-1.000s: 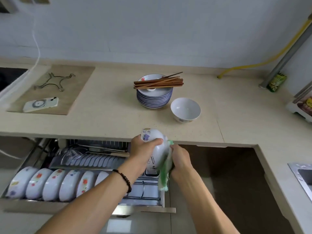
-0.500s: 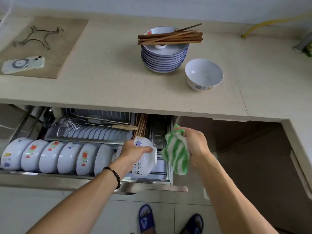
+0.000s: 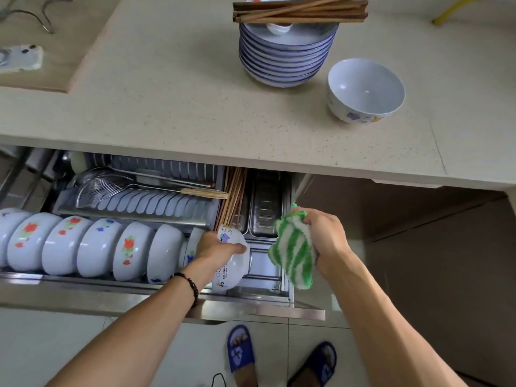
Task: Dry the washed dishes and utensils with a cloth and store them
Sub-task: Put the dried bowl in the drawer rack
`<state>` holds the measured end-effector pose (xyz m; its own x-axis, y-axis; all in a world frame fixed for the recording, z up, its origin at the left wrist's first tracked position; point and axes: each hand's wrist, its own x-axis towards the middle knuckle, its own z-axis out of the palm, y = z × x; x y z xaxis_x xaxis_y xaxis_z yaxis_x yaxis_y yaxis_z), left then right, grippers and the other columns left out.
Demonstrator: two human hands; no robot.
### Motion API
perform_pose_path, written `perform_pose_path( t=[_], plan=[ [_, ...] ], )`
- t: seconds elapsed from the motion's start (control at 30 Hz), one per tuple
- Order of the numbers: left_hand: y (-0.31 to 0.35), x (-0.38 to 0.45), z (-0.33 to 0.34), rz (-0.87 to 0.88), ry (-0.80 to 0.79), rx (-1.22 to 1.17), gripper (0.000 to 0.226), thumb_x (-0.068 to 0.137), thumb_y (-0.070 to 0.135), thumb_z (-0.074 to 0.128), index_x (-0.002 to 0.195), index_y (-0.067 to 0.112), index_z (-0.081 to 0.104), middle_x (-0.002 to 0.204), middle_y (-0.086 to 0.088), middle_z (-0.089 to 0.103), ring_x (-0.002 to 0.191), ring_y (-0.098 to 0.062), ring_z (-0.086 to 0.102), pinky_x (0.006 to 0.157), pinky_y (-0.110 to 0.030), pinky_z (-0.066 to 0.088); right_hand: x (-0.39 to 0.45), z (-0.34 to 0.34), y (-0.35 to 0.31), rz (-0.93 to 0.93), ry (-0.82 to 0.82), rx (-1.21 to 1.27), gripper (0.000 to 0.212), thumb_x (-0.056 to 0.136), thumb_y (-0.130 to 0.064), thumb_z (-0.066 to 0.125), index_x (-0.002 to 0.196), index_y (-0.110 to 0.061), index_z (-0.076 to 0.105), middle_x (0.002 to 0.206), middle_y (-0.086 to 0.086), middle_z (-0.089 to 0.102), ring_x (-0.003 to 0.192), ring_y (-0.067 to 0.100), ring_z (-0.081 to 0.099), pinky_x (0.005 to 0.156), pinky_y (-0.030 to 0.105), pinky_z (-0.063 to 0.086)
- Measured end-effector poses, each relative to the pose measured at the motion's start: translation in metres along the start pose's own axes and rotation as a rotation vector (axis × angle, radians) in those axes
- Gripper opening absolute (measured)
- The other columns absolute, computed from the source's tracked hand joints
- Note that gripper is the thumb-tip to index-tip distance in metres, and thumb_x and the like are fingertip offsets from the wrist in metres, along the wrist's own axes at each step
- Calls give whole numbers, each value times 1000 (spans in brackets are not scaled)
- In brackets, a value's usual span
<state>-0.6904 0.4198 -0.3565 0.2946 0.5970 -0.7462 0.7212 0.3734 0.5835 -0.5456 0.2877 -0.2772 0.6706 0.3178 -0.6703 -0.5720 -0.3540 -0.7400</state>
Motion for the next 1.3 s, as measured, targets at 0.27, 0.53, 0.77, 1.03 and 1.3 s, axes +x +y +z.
perform_pose_path(
  t=[0.27, 0.53, 0.77, 1.03, 1.3],
  plan=[
    [-6, 24, 10, -34, 37, 25, 42, 72, 16, 89, 107, 6, 67, 103, -11, 71, 87, -28, 64, 64, -30, 48, 13, -3, 3, 9, 10, 8, 36, 84, 6, 40, 93, -1, 74, 94, 21, 73, 77, 31, 68, 82, 48, 59],
    [-4, 28, 11, -64, 65, 149, 51, 76, 20, 87, 118, 5, 61, 107, -8, 63, 92, -25, 57, 72, -30, 47, 18, 3, 8, 30, -22, -38, 36, 86, 5, 40, 96, 0, 74, 79, 14, 70, 68, 27, 65, 72, 41, 58],
    [-8, 23, 14, -56, 55, 332, 51, 79, 19, 85, 122, 8, 59, 119, -9, 65, 96, -25, 56, 80, -30, 47, 19, 6, 7, 2, -50, -107, 35, 88, 2, 41, 94, -6, 75, 77, 11, 70, 64, 23, 63, 68, 38, 57],
    [19, -7, 11, 194, 149, 602, 52, 90, 36, 69, 130, 9, 49, 126, -11, 56, 110, -31, 58, 85, -37, 52, 8, 10, -2, 5, -53, -145, 32, 91, 0, 44, 91, -10, 74, 71, 9, 69, 58, 21, 63, 64, 35, 57],
    [112, -72, 17, 816, 283, 989, 62, 95, 48, 56, 143, 12, 41, 150, -11, 37, 136, -26, 38, 108, -37, 40, -3, -19, -78, -114, 35, -153, 21, 93, -16, 52, 79, -6, 64, 73, 12, 62, 65, 23, 58, 66, 35, 50]
  ],
)
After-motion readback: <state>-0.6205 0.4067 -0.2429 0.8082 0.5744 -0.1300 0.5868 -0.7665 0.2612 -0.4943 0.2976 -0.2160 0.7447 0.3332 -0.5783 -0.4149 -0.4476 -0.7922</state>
